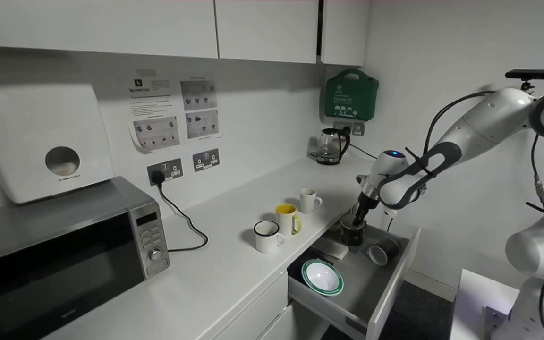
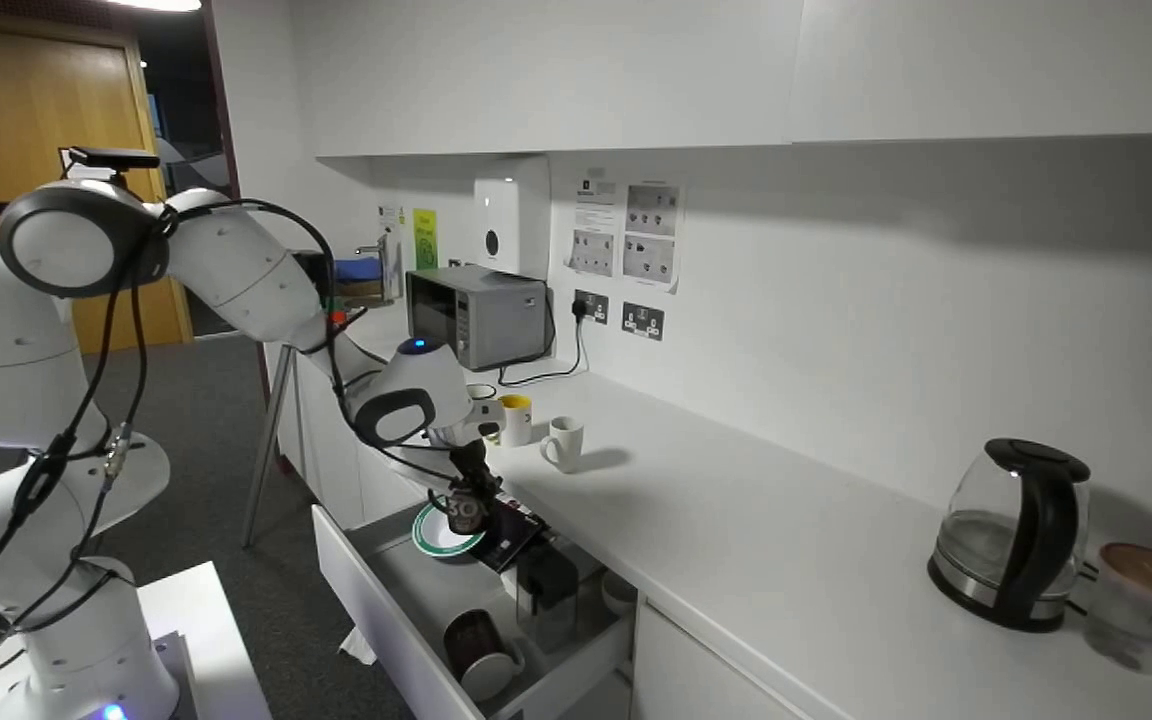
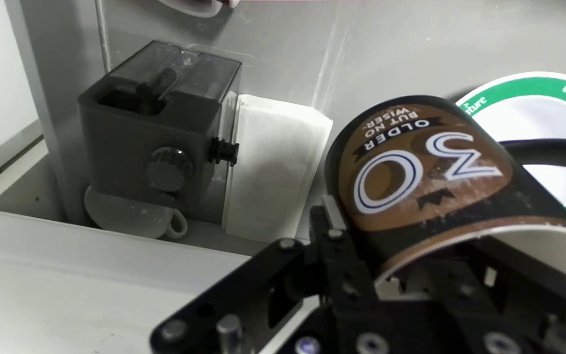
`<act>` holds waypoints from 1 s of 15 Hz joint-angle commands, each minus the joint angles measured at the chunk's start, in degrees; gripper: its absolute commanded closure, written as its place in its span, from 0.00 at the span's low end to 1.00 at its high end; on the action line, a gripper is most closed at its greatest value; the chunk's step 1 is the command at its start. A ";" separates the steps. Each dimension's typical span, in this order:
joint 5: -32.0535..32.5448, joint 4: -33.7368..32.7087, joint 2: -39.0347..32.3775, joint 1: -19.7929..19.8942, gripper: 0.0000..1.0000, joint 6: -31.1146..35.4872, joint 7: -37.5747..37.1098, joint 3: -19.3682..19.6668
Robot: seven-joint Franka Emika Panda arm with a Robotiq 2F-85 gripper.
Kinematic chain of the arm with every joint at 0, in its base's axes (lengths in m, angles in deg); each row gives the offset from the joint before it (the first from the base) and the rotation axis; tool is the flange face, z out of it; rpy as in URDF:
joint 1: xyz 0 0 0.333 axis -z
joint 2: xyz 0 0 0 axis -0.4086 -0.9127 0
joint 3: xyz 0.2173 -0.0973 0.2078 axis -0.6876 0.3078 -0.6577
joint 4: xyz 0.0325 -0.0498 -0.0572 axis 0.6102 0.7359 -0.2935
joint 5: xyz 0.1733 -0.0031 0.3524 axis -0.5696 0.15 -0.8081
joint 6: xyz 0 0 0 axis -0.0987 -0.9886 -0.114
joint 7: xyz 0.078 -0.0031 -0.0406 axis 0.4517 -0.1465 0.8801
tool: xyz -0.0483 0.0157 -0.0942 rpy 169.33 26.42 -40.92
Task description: Take the black mug out of the open drawer
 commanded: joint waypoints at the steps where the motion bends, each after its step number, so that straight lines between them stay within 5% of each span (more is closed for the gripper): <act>1: -8.10 -0.49 6.11 1.92 0.97 -4.23 7.55 -1.17; 7: -16.78 -0.46 13.51 -0.05 0.97 -8.68 14.92 2.28; 13: -16.57 -1.37 17.83 -1.54 0.97 -9.51 19.08 5.17; 14: -10.44 -1.50 16.34 -10.92 0.97 -8.49 16.02 14.88; 15: -8.12 -1.59 16.55 -13.05 0.97 -8.33 15.86 17.25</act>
